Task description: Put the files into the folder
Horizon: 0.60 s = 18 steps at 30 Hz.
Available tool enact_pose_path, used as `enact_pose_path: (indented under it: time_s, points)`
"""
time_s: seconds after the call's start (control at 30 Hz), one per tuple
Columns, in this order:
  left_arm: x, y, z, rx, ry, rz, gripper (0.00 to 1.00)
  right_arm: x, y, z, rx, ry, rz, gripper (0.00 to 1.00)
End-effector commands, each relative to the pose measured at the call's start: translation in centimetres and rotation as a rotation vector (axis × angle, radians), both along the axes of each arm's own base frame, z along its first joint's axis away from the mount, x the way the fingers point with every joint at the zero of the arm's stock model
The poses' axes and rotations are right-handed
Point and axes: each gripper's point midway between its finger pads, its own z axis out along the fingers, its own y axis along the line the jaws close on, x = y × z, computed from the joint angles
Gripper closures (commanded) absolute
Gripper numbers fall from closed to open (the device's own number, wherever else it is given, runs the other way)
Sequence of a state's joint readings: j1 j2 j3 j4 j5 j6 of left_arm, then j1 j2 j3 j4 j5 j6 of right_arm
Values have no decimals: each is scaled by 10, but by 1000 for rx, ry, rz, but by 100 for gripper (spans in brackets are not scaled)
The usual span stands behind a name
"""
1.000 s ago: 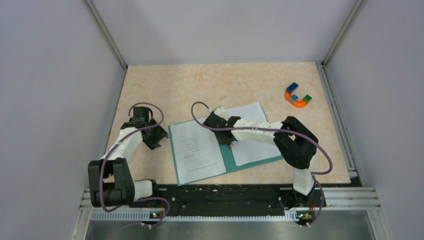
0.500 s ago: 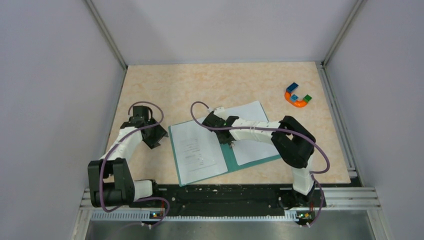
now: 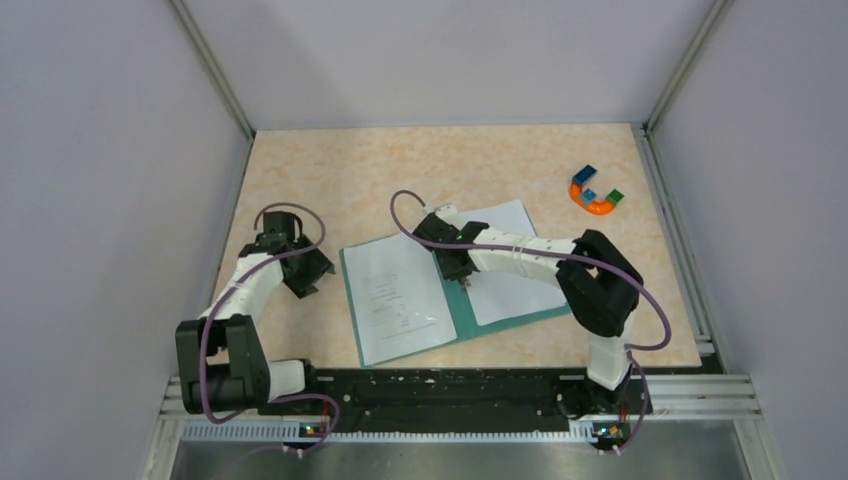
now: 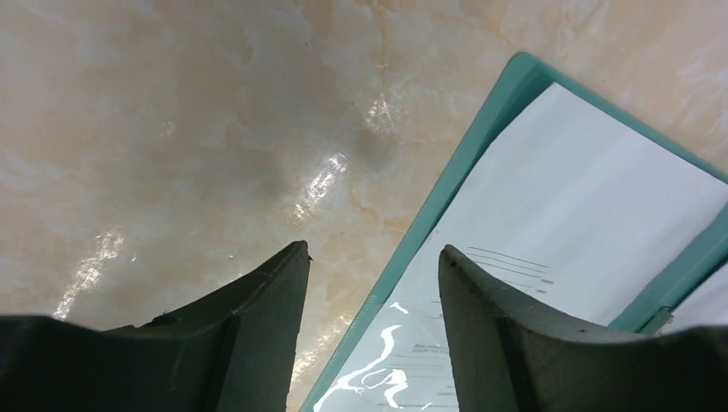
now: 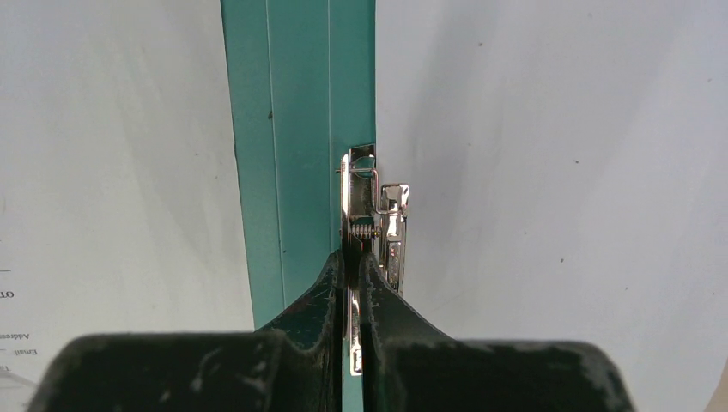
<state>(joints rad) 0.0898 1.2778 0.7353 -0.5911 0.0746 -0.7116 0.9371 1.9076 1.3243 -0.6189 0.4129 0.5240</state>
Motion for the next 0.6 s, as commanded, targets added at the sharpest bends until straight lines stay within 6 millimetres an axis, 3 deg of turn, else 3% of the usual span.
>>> enact_pose_path:
  time_s: [0.0, 0.57]
  points:
    - [10, 5, 8, -1, -25, 12, 38, 18, 7, 57, 126, -87, -15, 100]
    - [9, -14, -12, -132, 1, 25, 39, 26, -10, 125, 272, -173, -38, 100]
